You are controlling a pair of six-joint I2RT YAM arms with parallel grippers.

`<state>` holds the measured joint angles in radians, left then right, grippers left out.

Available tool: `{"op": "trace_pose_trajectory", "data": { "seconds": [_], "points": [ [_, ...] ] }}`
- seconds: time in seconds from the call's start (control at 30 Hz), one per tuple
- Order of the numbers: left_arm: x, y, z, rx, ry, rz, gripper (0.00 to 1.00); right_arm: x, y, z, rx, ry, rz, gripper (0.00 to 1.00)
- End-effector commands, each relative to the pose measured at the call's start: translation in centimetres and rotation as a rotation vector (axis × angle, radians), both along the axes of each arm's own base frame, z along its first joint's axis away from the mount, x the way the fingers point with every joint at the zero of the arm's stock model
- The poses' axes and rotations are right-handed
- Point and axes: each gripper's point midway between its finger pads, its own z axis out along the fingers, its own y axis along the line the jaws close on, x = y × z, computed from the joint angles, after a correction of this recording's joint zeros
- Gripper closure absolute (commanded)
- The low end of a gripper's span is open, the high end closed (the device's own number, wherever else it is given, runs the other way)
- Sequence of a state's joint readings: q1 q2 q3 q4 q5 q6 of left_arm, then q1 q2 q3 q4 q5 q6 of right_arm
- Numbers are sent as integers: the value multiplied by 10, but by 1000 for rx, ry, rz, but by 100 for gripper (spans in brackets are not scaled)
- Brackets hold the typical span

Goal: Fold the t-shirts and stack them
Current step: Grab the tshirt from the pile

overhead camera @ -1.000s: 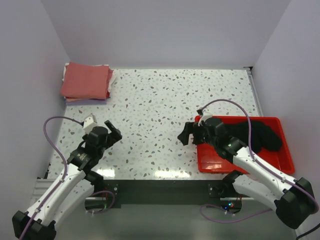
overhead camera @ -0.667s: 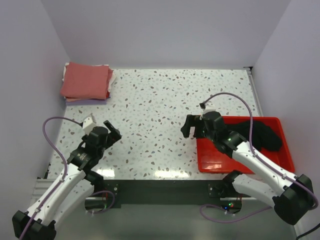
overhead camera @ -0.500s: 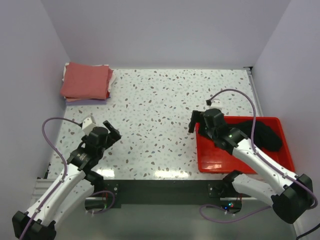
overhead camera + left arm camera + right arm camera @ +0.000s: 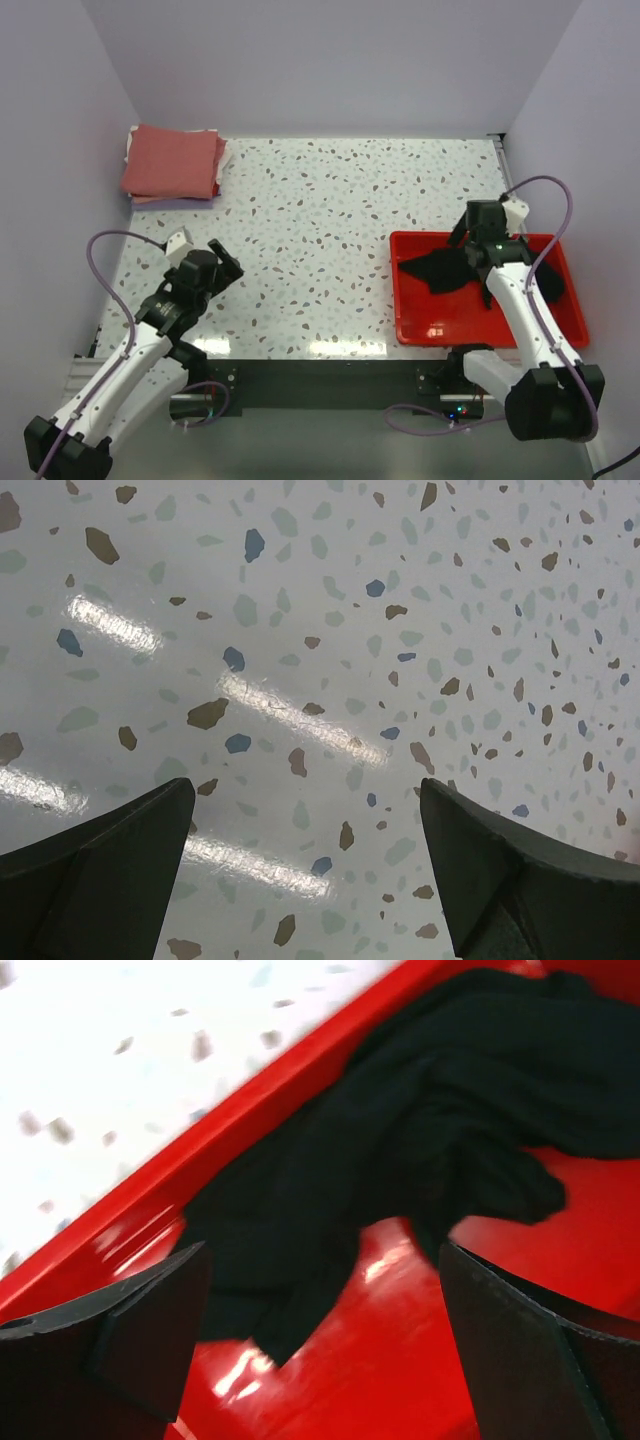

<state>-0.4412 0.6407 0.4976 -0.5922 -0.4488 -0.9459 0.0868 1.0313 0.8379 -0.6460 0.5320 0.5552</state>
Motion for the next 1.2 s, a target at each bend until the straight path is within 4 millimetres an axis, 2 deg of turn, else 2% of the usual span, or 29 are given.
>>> {"op": "trace_pose_trajectory", "data": {
  "seconds": [0.0,0.13,0.3,0.53,0.67,0.77,0.9,0.93,1.0,1.03,1.17],
  "points": [
    [9,-6,13,-1,-34,-24,0,-2,-39,0,-1,42,-135,1],
    [12,-10,13,8,-29,-50,0,-6,-70,-16,41,53,-238,1],
    [10,-9,13,6,-23,-48,0,-5,-86,-36,84,71,-304,1],
    [10,-10,15,0,-34,-51,0,11,-94,-53,96,19,-341,1],
    [8,-9,11,-2,-25,-47,0,17,-94,-73,116,41,-346,2],
    [6,-8,11,-3,-21,-44,0,22,-95,-81,121,35,-348,4],
    [7,-7,13,-1,-28,-34,0,23,-94,-92,134,39,-344,17],
    [6,-6,12,1,-26,-33,0,23,-94,-93,138,36,-347,34],
    [7,-6,13,1,-25,-31,0,22,-93,-93,142,31,-347,52],
    [7,-6,13,2,-24,-31,0,23,-93,-91,143,27,-344,64],
    [7,-6,12,-1,-24,-27,0,26,-88,-76,157,-14,-312,85]
  ]
}}
